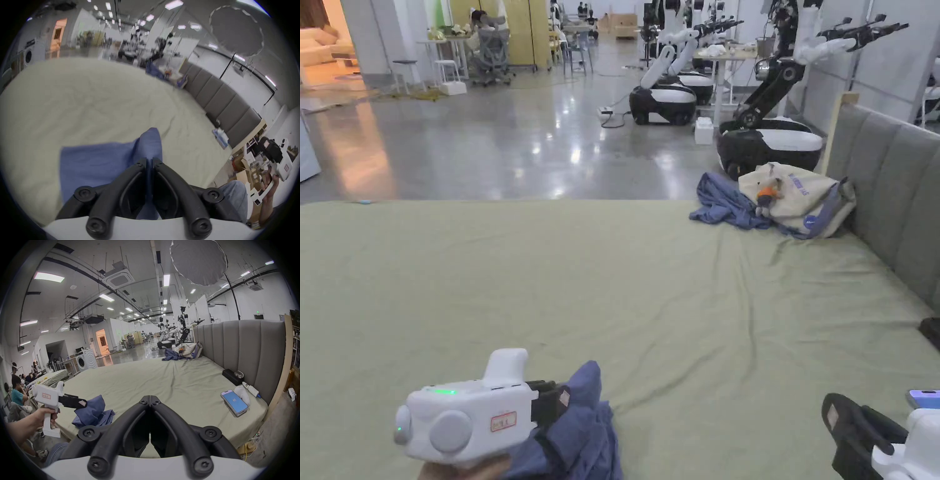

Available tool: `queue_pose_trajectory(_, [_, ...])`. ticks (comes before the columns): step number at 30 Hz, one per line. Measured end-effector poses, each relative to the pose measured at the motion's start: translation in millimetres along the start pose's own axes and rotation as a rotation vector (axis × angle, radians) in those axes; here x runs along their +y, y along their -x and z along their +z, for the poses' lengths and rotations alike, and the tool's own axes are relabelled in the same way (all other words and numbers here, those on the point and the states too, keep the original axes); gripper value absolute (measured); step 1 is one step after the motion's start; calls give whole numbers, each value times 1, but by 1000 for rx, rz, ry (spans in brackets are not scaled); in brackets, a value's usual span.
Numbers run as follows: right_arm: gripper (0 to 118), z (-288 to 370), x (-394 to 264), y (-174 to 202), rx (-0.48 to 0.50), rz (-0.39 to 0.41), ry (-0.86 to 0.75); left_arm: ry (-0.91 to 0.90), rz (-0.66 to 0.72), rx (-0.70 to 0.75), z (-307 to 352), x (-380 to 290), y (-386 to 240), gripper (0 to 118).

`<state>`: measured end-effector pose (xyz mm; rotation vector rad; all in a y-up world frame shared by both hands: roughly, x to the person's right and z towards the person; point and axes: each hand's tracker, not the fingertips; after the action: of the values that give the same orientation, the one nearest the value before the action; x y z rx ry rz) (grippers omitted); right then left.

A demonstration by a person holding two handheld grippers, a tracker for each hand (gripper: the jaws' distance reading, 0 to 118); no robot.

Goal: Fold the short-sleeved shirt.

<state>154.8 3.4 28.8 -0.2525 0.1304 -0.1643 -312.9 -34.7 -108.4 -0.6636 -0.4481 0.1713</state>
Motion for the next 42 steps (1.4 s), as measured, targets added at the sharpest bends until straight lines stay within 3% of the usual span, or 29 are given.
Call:
queue_pose_trajectory(1, [2, 2, 1, 2, -2, 7, -5, 45, 7, -8, -7, 4, 0, 8])
queue_pose_trajectory(2, [2, 3, 2, 3, -3, 11, -6, 109, 17, -7, -15, 7, -1, 22])
queue_pose_trajectory(3, [2, 5, 3, 3, -1, 11, -4, 114, 25, -8, -17, 5, -1, 54])
queue_pose_trajectory(4, [2, 8, 4, 3, 4, 7, -7, 103, 51, -28, -19, 2, -2, 103])
queue_pose_trajectory(5, [2, 11, 5, 4, 3, 6, -14, 98, 83, -58, -18, -2, -4, 118])
queue_pose_trajectory(6, [2, 15, 6, 4, 0, 6, -17, -8, 76, -123, -11, -2, -7, 118])
queue_pose_trajectory(9, [2, 23, 9, 5, -5, 5, -41, -82, 125, -109, 15, -6, -26, 118])
queue_pose_trajectory(13, [2, 32, 8, 9, -27, 70, -99, -361, -51, 79, 151, -35, -43, 118])
queue_pose_trajectory(15, [2, 37, 4, 11, -44, 81, -123, -513, -123, 266, 178, -65, -57, 114])
queue_pose_trajectory(16, [2, 38, 2, 12, -46, 83, -125, -546, -136, 312, 190, -77, -59, 99])
queue_pose_trajectory(18, [2, 40, -2, 12, -41, 82, -127, -576, -126, 341, 207, -91, -62, 12])
queue_pose_trajectory(19, [2, 41, -3, 14, -43, 88, -129, -603, -126, 391, 210, -98, -65, 1])
queue_pose_trajectory(25, [2, 46, -13, 22, -74, 157, -147, -617, -96, 427, 226, -124, -58, 1])
queue_pose_trajectory(40, [2, 16, -16, 18, -48, 139, -55, -387, 244, 283, 160, -115, 17, 1])
queue_pose_trajectory(42, [2, 12, -16, 19, -50, 137, -50, -381, 222, 295, 156, -111, 20, 1])
